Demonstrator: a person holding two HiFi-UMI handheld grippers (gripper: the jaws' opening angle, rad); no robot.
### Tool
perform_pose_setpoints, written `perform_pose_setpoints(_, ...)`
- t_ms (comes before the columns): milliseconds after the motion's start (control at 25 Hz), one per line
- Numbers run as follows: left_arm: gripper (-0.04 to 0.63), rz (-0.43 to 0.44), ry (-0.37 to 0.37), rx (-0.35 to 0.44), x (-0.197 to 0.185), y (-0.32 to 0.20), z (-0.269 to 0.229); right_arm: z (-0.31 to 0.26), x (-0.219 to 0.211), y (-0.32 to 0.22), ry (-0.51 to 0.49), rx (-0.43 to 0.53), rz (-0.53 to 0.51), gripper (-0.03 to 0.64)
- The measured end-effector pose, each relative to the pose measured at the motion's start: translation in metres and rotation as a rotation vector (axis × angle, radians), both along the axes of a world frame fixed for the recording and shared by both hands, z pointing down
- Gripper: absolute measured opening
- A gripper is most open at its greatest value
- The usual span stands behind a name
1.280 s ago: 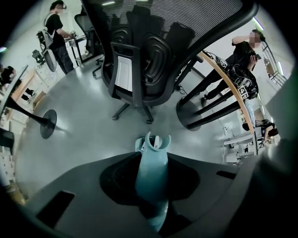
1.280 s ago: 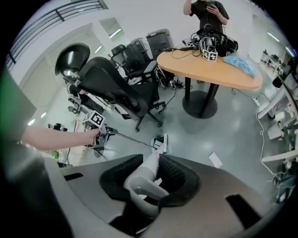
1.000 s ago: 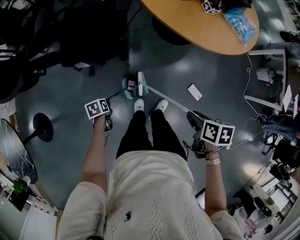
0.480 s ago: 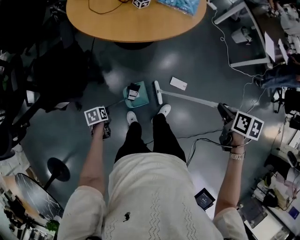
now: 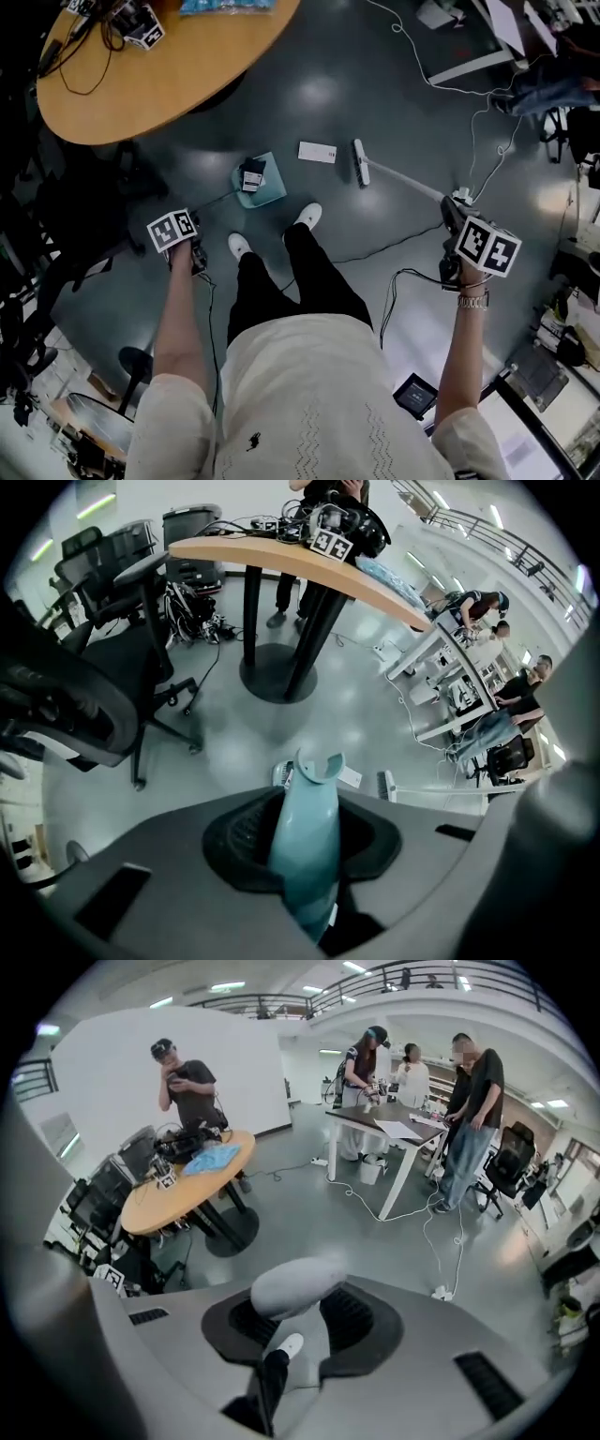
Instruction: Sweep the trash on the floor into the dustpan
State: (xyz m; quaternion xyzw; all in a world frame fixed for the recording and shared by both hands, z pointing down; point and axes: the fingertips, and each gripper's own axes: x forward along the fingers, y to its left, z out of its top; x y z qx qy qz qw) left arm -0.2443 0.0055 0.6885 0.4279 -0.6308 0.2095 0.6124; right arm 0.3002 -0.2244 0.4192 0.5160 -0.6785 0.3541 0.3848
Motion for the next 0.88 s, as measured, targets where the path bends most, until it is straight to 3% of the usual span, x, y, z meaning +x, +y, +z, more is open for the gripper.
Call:
perform_pose_setpoints(160,0.098,0.016,-0.016,-0.006,0.028,-0.054,0.003,0.046,0.022,-0.017,0.053,-0.040,-0.073,0.110)
perform_pose_setpoints(280,0.098,0.066,-0.016,-0.007,0.045,-0.086,0.004,0.072,0.011,-0.003,0.070,-0.067,-0.185,0.110)
perform_pose_setpoints(400,0.098,0.134,-0.020,-0.007,0.052,-0.115,0.008,0.083,-0.024,0.017,0.029,-0.092,-0.264,0.110)
perform_pose_setpoints(560,0.098,0.262,-0.031,-0.016,0.063,-0.152,0.012,0.090,-0.071,0.029,-0.053,-0.090,-0.216,0.110)
perform_pose_setpoints(880,0.098,0.479,-0.004,-0.021,0.083,-0.201,0.018,0.086,-0.158,0.052,-0.037,-0.125,-0.279,0.129)
